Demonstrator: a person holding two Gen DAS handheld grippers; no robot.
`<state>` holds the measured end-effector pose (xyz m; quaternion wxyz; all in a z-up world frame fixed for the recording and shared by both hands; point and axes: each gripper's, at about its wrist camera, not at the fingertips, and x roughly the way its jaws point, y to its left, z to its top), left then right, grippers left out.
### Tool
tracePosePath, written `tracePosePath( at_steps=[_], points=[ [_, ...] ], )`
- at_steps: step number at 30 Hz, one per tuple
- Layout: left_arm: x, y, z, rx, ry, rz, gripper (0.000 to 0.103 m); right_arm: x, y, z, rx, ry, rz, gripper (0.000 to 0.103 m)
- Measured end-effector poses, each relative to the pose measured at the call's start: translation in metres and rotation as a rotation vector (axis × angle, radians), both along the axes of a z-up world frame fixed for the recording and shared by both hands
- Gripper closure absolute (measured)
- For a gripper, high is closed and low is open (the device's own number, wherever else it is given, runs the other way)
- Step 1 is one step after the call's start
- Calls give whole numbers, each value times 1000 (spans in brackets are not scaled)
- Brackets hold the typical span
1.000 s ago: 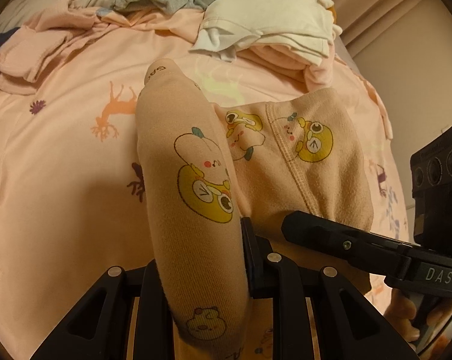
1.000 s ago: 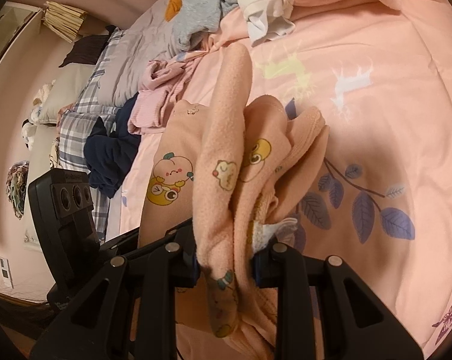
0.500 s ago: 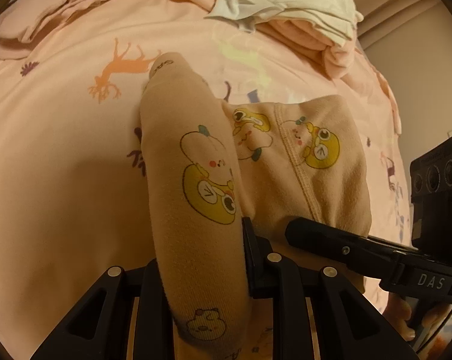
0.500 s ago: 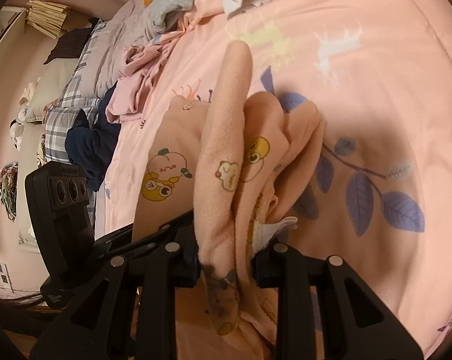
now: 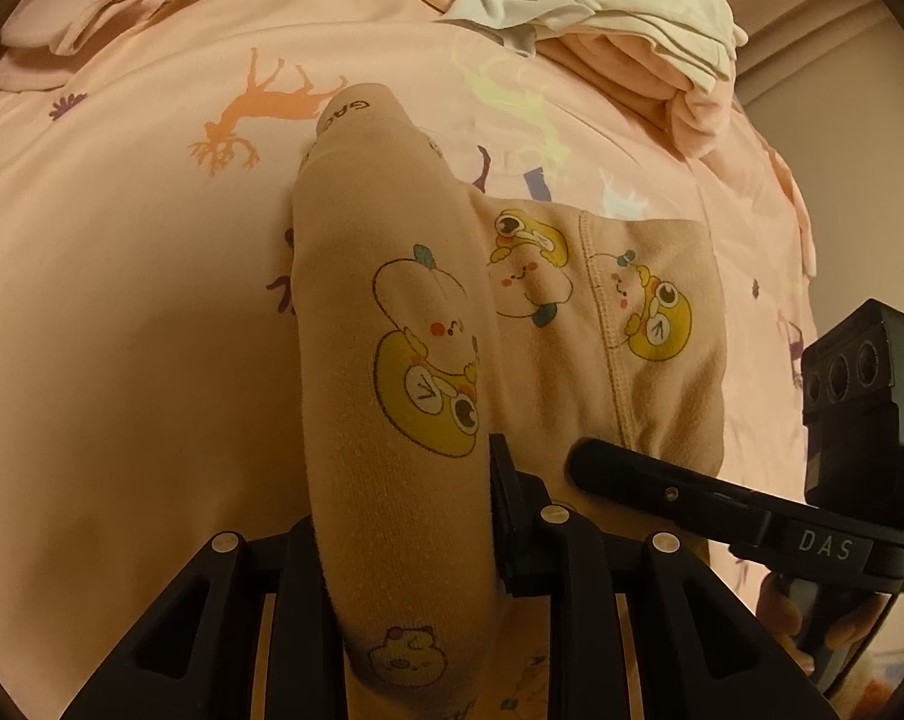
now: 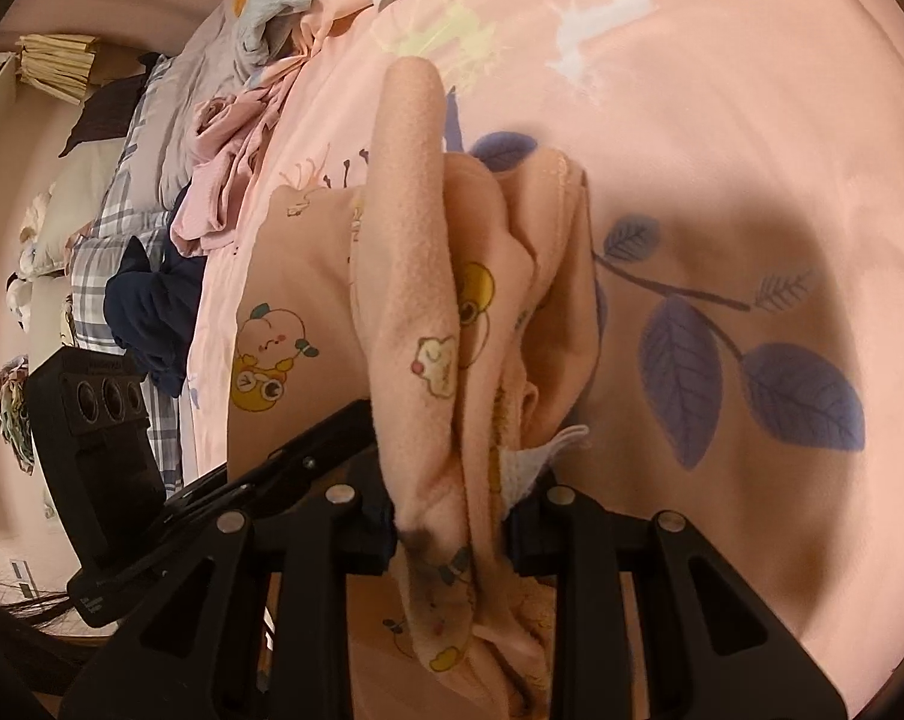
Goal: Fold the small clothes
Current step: 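Lower the folded peach shirt toward the duvet with both tools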
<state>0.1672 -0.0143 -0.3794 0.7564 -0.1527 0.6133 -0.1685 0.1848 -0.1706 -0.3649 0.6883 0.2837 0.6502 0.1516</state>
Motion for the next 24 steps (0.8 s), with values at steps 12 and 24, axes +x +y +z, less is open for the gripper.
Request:
tracePosePath(
  at_steps=[12,24],
  points=[
    [4,-8,-5,33,15,40,75,-7,-2,-12,-3,-17,-29,77],
    [4,5,1,-5,54,143,70,-12,-6,-11,13,-22,-90,76]
  ],
)
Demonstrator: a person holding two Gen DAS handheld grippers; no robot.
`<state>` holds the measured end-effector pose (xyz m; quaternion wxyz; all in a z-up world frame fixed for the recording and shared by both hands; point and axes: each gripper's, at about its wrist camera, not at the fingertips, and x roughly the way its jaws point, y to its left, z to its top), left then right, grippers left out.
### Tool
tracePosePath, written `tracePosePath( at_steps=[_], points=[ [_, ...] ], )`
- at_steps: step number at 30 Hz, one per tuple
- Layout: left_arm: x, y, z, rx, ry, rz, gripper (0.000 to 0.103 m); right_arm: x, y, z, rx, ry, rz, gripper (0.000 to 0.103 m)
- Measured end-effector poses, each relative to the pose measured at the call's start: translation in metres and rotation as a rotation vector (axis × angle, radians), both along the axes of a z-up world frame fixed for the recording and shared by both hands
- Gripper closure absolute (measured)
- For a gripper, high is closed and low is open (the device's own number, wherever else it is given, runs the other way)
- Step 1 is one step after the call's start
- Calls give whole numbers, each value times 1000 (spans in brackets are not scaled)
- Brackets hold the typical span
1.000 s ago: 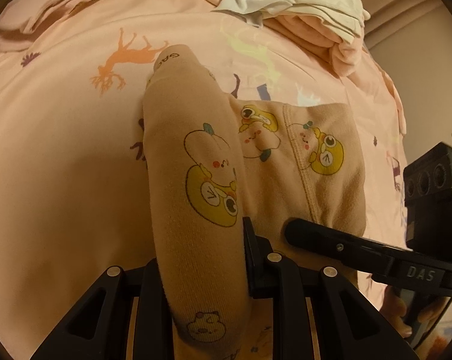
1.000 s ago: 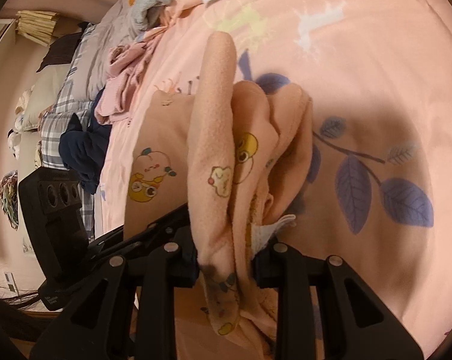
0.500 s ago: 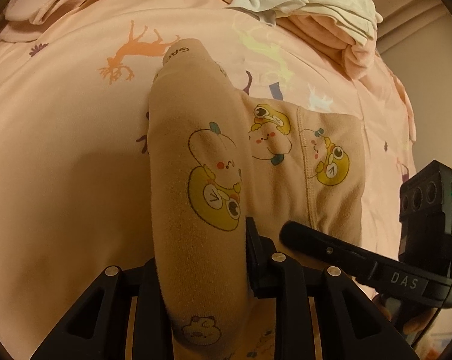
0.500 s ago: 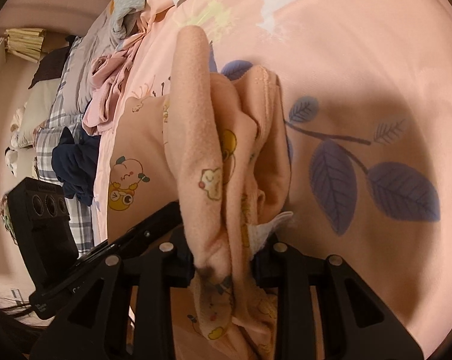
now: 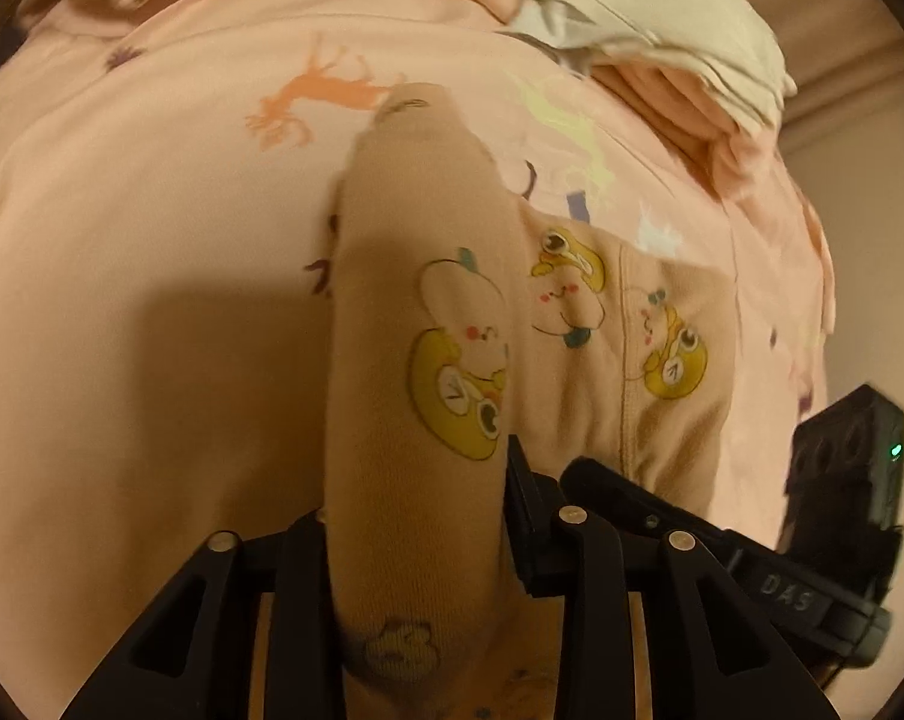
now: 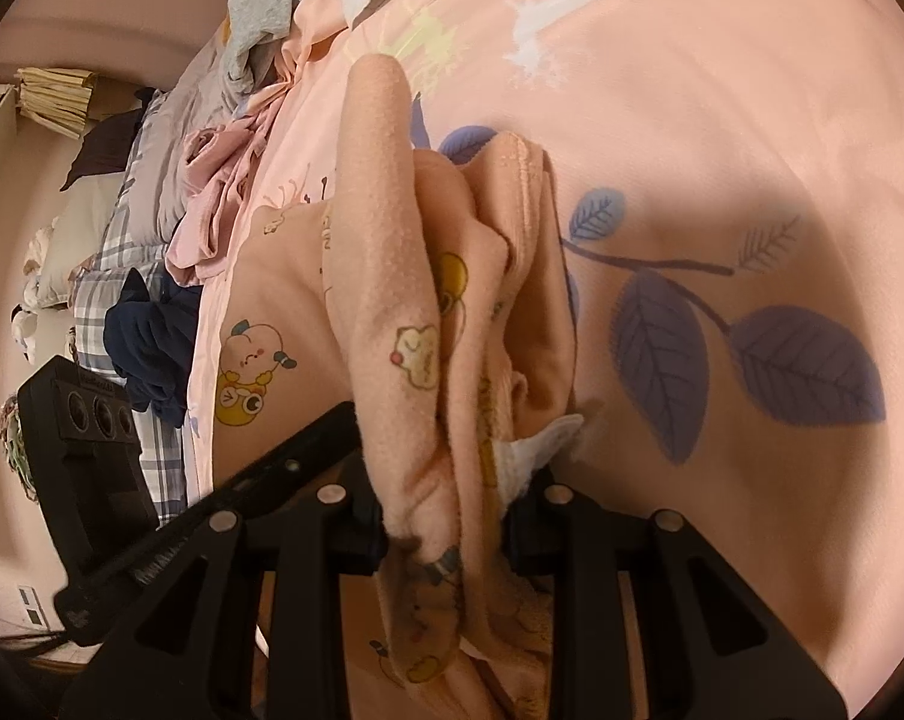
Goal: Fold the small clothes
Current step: 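Lower the folded peach shirt toward the duvet with both tools, then lay the shirt flat on the duvet and open both tools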
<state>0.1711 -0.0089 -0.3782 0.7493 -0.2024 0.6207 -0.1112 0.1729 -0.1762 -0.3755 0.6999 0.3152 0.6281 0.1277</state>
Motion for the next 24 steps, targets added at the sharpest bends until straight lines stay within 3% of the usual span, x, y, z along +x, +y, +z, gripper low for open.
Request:
tracePosePath(
  at_steps=[6,11,15,17,18,21,24],
  points=[
    [-11,8,28,79,-66,-1,70,7,-4,22,-81,50,32,65],
    [-22,21,54,142,-122,78,70,1,-11,55,-127,-11,17,64],
    [-30,23,83,89,-211,80,70,3,3,75,-141,-68,90,64],
    [-32,17,83,26,-227,35,70,3,11,79,-153,-83,113,64],
    [-30,12,79,31,-219,20,70,4,12,79,-164,-81,111,64],
    [-25,2,52,179,-137,4,70,7,10,79,-208,-73,84,65],
    [-23,-2,32,202,-103,0,70,8,-1,85,-246,-85,67,65]
  ],
)
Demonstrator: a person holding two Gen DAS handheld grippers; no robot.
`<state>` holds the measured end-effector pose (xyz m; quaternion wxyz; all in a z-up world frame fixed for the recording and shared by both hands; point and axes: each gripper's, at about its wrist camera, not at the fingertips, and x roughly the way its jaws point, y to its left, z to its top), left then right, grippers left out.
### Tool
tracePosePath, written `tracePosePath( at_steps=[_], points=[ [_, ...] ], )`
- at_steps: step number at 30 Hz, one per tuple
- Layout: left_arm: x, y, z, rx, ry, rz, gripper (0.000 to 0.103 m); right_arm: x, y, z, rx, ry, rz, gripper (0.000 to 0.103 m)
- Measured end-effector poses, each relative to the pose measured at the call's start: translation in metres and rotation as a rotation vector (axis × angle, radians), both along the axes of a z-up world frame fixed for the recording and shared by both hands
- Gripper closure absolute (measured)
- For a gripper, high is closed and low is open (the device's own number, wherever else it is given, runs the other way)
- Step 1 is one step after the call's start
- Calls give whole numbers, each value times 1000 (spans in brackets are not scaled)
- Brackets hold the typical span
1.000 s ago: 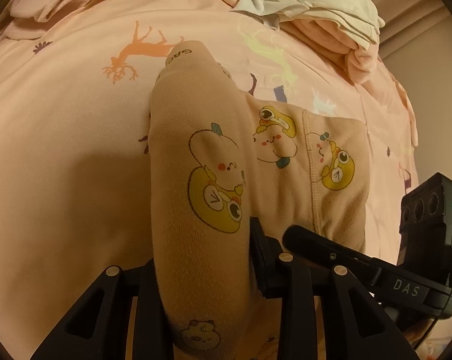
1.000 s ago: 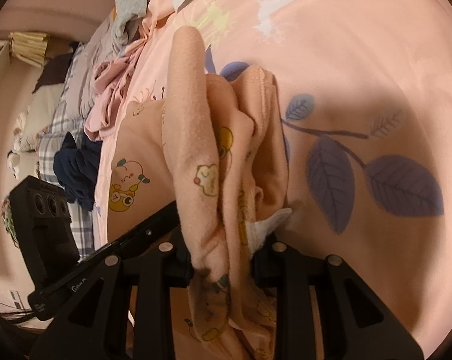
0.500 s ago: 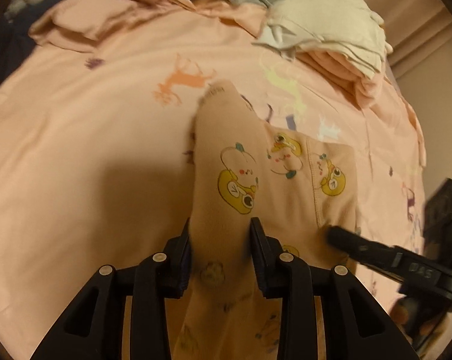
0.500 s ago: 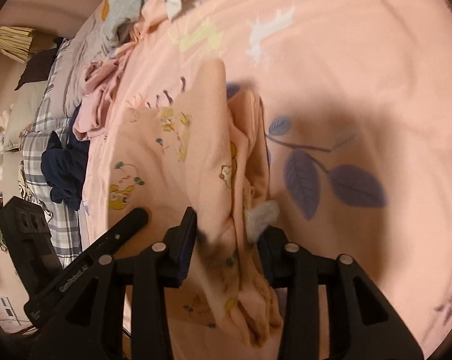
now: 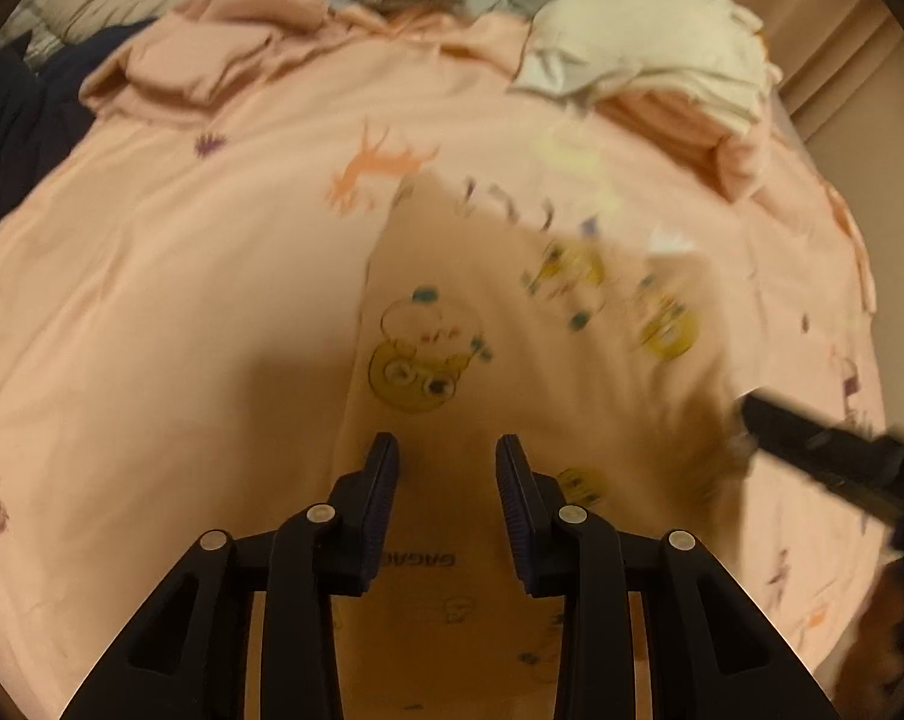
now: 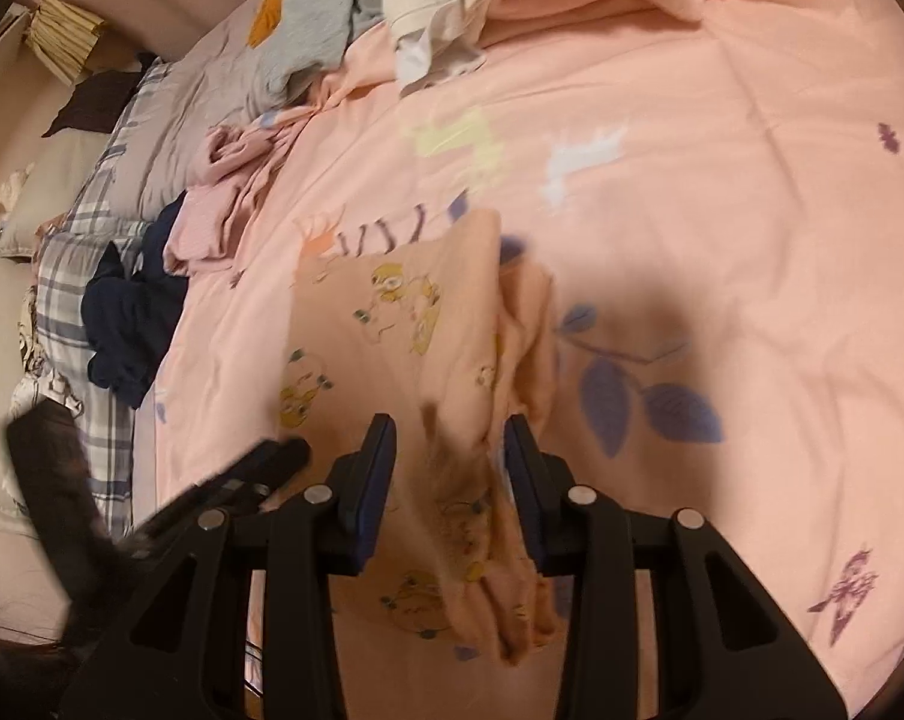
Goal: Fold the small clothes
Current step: 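Lay the shirt flat on the duvet and open both tools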
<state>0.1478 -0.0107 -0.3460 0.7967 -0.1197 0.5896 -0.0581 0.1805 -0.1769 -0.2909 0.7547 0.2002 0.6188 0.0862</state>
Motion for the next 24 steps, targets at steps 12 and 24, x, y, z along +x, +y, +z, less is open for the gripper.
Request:
tracePosePath(
  at_steps=[12,24],
  points=[
    [1,11,-18,-112,-9,31,70,-17,28,-34,87,65,77,83],
    [-13,55,-40,-426,-73,160,70,-32,31,-58,-73,21,85,103]
  ],
)
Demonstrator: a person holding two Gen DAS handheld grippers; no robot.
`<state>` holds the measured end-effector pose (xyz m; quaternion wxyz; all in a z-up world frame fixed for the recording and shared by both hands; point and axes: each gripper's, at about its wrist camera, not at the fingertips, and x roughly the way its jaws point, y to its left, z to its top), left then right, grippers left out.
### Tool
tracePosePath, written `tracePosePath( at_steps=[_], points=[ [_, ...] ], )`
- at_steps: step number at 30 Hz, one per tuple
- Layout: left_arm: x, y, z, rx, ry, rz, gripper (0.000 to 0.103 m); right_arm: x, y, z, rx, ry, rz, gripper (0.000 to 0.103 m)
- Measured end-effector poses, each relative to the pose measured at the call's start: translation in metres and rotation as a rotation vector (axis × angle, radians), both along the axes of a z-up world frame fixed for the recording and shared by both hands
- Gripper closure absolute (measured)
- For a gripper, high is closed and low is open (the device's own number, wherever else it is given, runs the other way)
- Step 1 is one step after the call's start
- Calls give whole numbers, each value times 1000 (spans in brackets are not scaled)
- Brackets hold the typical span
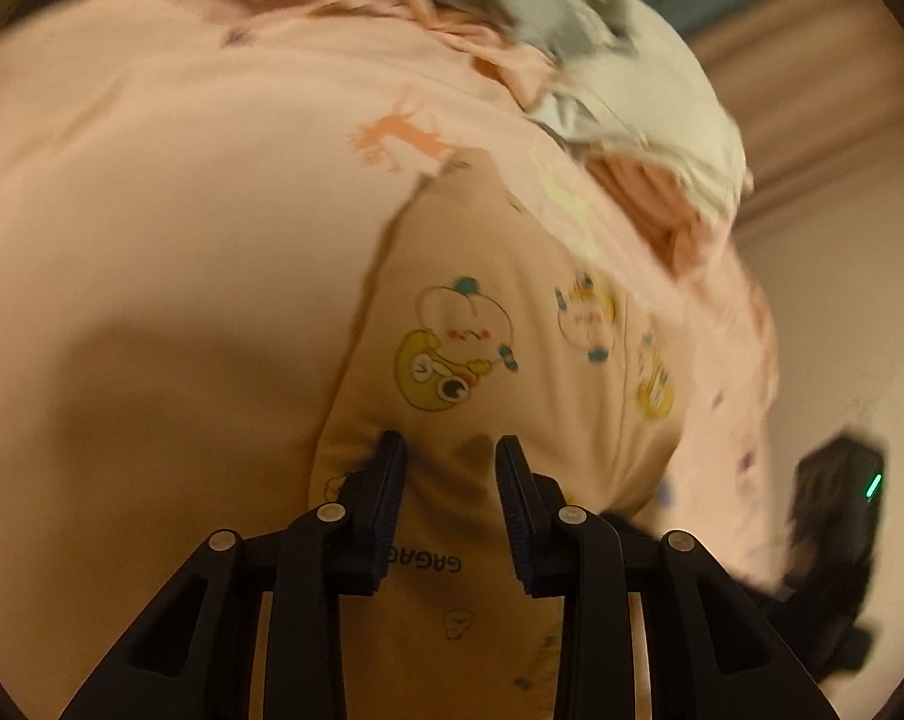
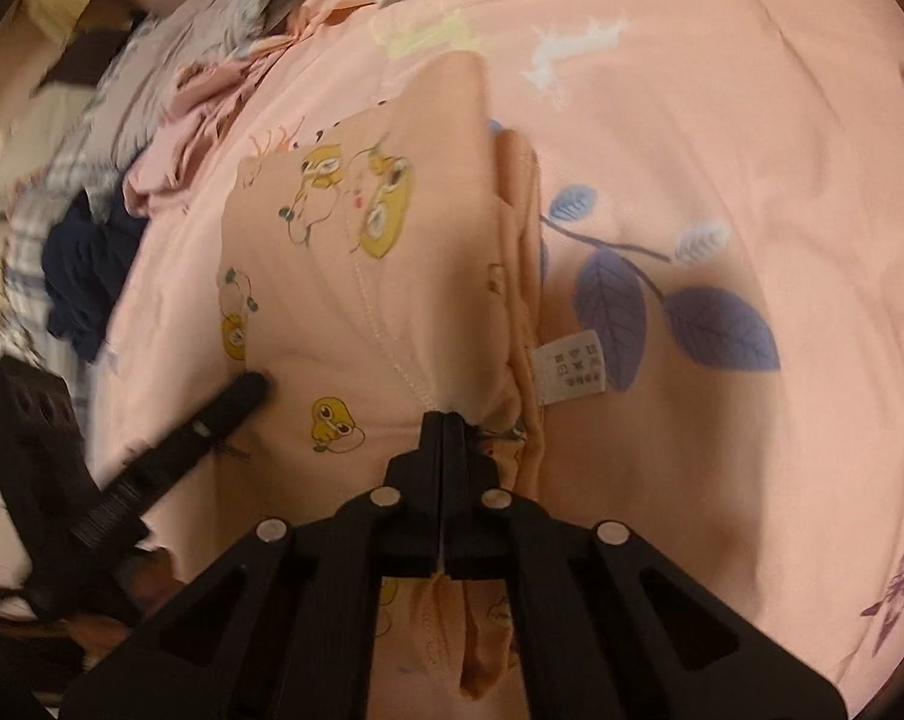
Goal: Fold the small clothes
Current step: 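Lay the shirt flat on the duvet and open both tools, then press the folded shirt edge flat with both tools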
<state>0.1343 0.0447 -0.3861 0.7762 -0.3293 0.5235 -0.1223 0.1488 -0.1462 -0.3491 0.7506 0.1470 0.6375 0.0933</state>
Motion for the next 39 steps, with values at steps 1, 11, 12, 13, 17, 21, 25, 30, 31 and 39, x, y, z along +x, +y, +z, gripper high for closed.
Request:
tracePosePath(
  at_steps=[1,11,12,13,17,21,25,30,31,39],
  points=[
    [-2,5,-1,-33,14,23,70,0,1,1,-13,-8,8,103],
    [-31,-9,44,-17,18,-61,69,-19,-4,36,62,30,-91,73],
    [-32,-19,34,26,58,-90,69,-23,0,36,75,38,-87,73],
    [-33,-27,25,109,99,-110,69,-27,5,33,90,48,-80,73],
    [-46,-54,7,349,-29,-184,73,-38,11,3,57,139,-100,79],
    [-47,-54,5,335,-39,-133,73,-44,0,-11,108,129,-141,88],
    [-46,-53,3,317,-50,-125,73,-44,7,-10,78,125,-108,88],
    [-61,-67,7,449,-114,-144,73,-45,18,-8,10,80,-42,87],
    [-62,-71,7,478,-118,-145,73,-46,18,-9,12,72,-43,87],
    [-62,-68,7,480,-104,-121,73,-47,14,-10,41,60,-34,87]
  ],
)
